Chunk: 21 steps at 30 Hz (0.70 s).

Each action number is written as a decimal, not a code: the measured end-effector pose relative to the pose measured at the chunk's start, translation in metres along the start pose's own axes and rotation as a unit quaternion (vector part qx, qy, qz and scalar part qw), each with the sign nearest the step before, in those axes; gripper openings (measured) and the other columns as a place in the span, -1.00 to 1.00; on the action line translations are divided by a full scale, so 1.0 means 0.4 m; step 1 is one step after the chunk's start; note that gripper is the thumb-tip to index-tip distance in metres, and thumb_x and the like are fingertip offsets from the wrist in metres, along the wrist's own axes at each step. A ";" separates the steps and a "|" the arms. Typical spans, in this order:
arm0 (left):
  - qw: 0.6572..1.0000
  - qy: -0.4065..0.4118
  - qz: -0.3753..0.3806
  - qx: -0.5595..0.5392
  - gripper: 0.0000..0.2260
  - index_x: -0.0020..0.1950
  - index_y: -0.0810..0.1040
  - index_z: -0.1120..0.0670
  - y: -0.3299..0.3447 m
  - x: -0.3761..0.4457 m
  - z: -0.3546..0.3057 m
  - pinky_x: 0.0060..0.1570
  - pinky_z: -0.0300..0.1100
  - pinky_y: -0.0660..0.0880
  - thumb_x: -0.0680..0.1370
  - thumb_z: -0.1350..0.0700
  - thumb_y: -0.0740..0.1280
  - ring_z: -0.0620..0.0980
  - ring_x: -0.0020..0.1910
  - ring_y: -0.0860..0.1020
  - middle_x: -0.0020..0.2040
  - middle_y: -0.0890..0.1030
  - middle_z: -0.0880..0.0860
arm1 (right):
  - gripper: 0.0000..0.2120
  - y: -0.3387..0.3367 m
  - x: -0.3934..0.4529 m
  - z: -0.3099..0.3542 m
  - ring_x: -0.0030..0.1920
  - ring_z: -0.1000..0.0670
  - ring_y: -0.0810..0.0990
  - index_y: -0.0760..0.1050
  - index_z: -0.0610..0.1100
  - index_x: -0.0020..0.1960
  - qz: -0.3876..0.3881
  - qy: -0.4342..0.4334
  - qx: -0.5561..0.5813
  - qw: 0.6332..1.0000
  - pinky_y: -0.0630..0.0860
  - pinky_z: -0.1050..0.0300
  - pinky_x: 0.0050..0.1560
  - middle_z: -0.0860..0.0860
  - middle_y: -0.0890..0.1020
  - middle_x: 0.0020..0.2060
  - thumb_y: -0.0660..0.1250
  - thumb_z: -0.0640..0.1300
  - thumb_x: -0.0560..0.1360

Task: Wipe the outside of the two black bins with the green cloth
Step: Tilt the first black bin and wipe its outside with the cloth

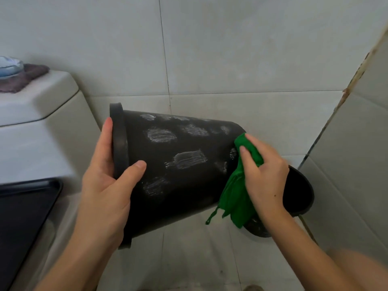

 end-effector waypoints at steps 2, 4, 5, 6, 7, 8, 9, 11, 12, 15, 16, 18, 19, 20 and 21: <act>1.000 -0.006 -0.006 -0.006 -0.35 0.39 0.29 -0.27 -0.001 0.001 0.005 0.19 -0.15 0.50 0.56 0.44 0.19 -0.24 0.16 0.59 0.17 0.60 -0.33 | -0.70 0.015 -0.037 0.038 0.15 0.17 0.55 0.59 -0.18 0.22 0.017 -0.072 0.001 0.997 0.43 0.30 0.26 0.01 0.63 0.12 0.39 -0.21 0.49; 1.000 -0.012 -0.008 -0.011 -0.35 0.42 0.29 -0.25 -0.006 0.002 0.011 0.22 -0.11 0.48 0.56 0.44 0.19 -0.22 0.19 0.58 0.22 0.58 -0.30 | -0.70 0.033 -0.077 0.062 0.18 0.10 0.57 0.58 -0.22 0.22 0.040 -0.148 -0.007 0.988 0.43 0.27 0.29 -0.05 0.63 0.15 0.38 -0.19 0.50; 1.000 -0.015 -0.009 -0.012 -0.34 0.45 0.29 -0.23 -0.009 0.002 0.014 0.24 -0.08 0.47 0.56 0.44 0.19 -0.20 0.21 0.57 0.26 0.57 -0.26 | -0.70 0.038 -0.081 0.063 0.18 0.07 0.58 0.58 -0.23 0.22 0.048 -0.168 -0.015 0.984 0.45 0.24 0.28 -0.07 0.63 0.15 0.36 -0.18 0.50; 1.000 -0.018 -0.008 -0.014 -0.33 0.48 0.28 -0.20 -0.010 0.002 0.015 0.26 -0.06 0.46 0.56 0.45 0.19 -0.18 0.24 0.56 0.30 0.56 -0.23 | -0.70 0.039 -0.074 0.054 0.17 0.05 0.59 0.58 -0.23 0.22 0.048 -0.169 -0.024 0.984 0.47 0.23 0.27 -0.08 0.64 0.14 0.36 -0.17 0.51; 1.000 -0.020 -0.006 -0.016 -0.33 0.50 0.26 -0.18 -0.009 0.000 0.014 0.28 -0.04 0.45 0.56 0.45 0.19 -0.17 0.26 0.55 0.33 0.54 -0.20 | -0.70 0.035 -0.059 0.038 0.15 0.04 0.60 0.59 -0.23 0.21 0.039 -0.149 -0.031 0.988 0.48 0.22 0.26 -0.08 0.65 0.13 0.36 -0.17 0.51; 1.000 -0.019 -0.006 -0.017 -0.33 0.51 0.25 -0.17 -0.007 -0.001 0.012 0.29 -0.04 0.45 0.56 0.45 0.19 -0.17 0.27 0.54 0.34 0.53 -0.19 | -0.71 0.029 -0.040 0.018 0.13 0.04 0.61 0.59 -0.22 0.21 0.026 -0.111 -0.032 0.993 0.48 0.21 0.24 -0.07 0.66 0.11 0.37 -0.18 0.50; 1.000 -0.016 -0.009 -0.018 -0.33 0.51 0.25 -0.17 -0.004 -0.003 0.010 0.28 -0.06 0.45 0.55 0.45 0.18 -0.19 0.26 0.54 0.34 0.53 -0.21 | -0.71 0.021 -0.021 0.000 0.11 0.04 0.62 0.60 -0.21 0.20 0.012 -0.070 -0.029 0.997 0.49 0.21 0.21 -0.06 0.66 0.10 0.37 -0.19 0.50; 1.000 -0.009 -0.016 -0.021 -0.33 0.48 0.27 -0.18 -0.001 -0.005 0.004 0.27 -0.10 0.45 0.55 0.46 0.18 -0.23 0.24 0.54 0.29 0.54 -0.29 | -0.72 0.009 -0.003 -0.014 0.09 0.04 0.62 0.60 -0.20 0.20 -0.006 -0.030 -0.030 0.999 0.47 0.31 0.19 -0.05 0.67 0.08 0.39 -0.23 0.49; 1.000 -0.008 -0.019 -0.023 -0.34 0.47 0.28 -0.19 -0.002 -0.005 0.002 0.26 -0.12 0.46 0.55 0.46 0.18 -0.25 0.23 0.55 0.26 0.54 -0.32 | -0.71 0.007 -0.008 -0.007 0.10 0.04 0.62 0.60 -0.20 0.20 -0.007 -0.034 -0.033 0.999 0.45 0.34 0.21 -0.05 0.67 0.09 0.41 -0.26 0.48; 0.999 -0.013 -0.027 -0.035 -0.36 0.46 0.31 -0.19 -0.014 -0.001 0.004 0.23 -0.09 0.47 0.56 0.44 0.19 -0.22 0.21 0.57 0.22 0.56 -0.33 | -0.69 0.013 -0.054 0.043 0.15 0.08 0.59 0.59 -0.20 0.21 0.017 -0.111 -0.026 0.993 0.45 0.27 0.26 -0.05 0.65 0.12 0.42 -0.24 0.46; 0.999 -0.016 -0.028 -0.038 -0.36 0.47 0.31 -0.18 -0.017 0.000 0.006 0.23 -0.07 0.48 0.56 0.43 0.19 -0.20 0.20 0.57 0.23 0.57 -0.32 | -0.69 0.017 -0.071 0.055 0.16 0.08 0.59 0.58 -0.20 0.21 0.028 -0.139 -0.024 0.990 0.46 0.25 0.27 -0.05 0.65 0.13 0.41 -0.21 0.47; 0.999 -0.019 -0.027 -0.037 -0.36 0.48 0.31 -0.18 -0.016 -0.001 0.006 0.23 -0.06 0.48 0.56 0.43 0.20 -0.20 0.20 0.58 0.22 0.57 -0.32 | -0.70 0.024 -0.075 0.056 0.15 0.08 0.59 0.59 -0.19 0.20 0.048 -0.165 -0.035 0.984 0.47 0.24 0.26 -0.05 0.65 0.12 0.38 -0.17 0.49; 0.999 -0.020 -0.024 -0.033 -0.35 0.47 0.30 -0.20 -0.013 -0.003 0.004 0.23 -0.07 0.47 0.56 0.43 0.19 -0.21 0.20 0.57 0.22 0.57 -0.33 | -0.71 0.025 -0.061 0.045 0.14 0.08 0.60 0.60 -0.18 0.19 0.047 -0.154 -0.042 0.986 0.47 0.23 0.25 -0.04 0.65 0.11 0.38 -0.16 0.49; 0.999 -0.019 -0.020 -0.029 -0.34 0.45 0.30 -0.23 -0.008 -0.004 0.001 0.24 -0.08 0.47 0.55 0.44 0.19 -0.21 0.21 0.57 0.22 0.57 -0.34 | -0.72 0.023 -0.040 0.028 0.12 0.08 0.61 0.62 -0.17 0.18 0.042 -0.121 -0.044 0.991 0.48 0.21 0.24 -0.03 0.66 0.10 0.39 -0.17 0.49; 0.999 -0.017 -0.015 -0.027 -0.33 0.41 0.30 -0.27 -0.004 -0.005 -0.001 0.24 -0.07 0.47 0.55 0.45 0.19 -0.21 0.22 0.56 0.23 0.56 -0.34 | -0.73 0.018 -0.016 0.007 0.10 0.09 0.61 0.62 -0.16 0.18 0.038 -0.072 -0.039 0.996 0.50 0.17 0.21 0.02 0.66 0.09 0.40 -0.18 0.49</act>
Point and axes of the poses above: each hand's wrist, its own x-axis towards the middle knuckle, its own y-axis out of the palm, z = x × y, the point moved 6 cm from there along x, towards the middle knuckle
